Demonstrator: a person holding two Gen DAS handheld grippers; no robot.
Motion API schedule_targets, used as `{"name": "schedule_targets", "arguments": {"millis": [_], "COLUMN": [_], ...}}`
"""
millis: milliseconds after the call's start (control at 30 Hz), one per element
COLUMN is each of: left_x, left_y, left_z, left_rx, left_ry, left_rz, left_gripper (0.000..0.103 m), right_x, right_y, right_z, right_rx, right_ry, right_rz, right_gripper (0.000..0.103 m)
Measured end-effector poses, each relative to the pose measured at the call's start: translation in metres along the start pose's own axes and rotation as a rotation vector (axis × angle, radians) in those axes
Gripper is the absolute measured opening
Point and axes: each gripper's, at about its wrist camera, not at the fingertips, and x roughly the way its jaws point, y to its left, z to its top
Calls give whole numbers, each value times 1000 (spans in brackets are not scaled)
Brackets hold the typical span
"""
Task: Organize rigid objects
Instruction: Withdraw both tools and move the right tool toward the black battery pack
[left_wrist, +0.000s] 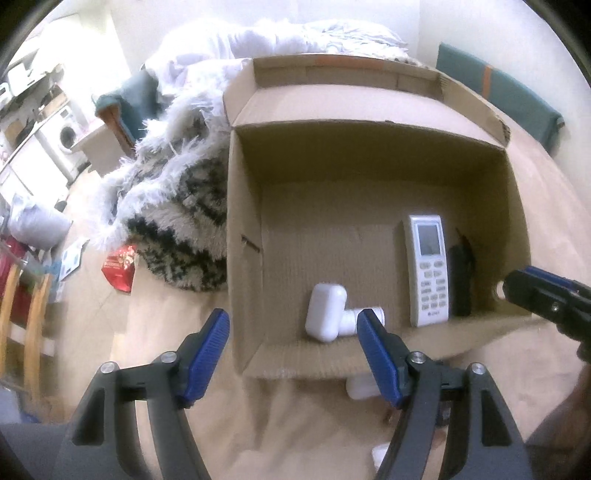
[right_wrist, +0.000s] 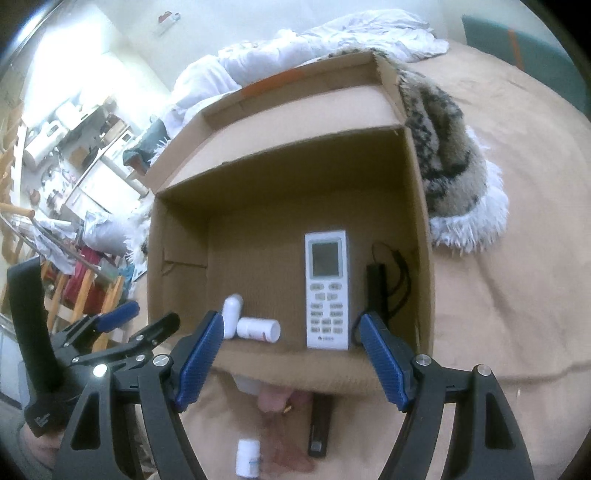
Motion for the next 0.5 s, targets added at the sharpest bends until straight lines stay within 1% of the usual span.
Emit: {"name": "schedule_targets", "arguments": {"millis": [133,500], "left_x": [-7,-19], "left_y": [7,23], "left_z": [-12,-45], "left_rx": [-31,-118], "left_ry": [16,70], "left_rz": [-12,-44], "left_gripper": [69,69], "right_x": [-8,-15], "right_y": [1,4], "right_z": [-13,-50], "right_rx": [8,42], "right_ry": [-2,25], "right_rz": [-8,-27], "right_gripper": [81,81]}}
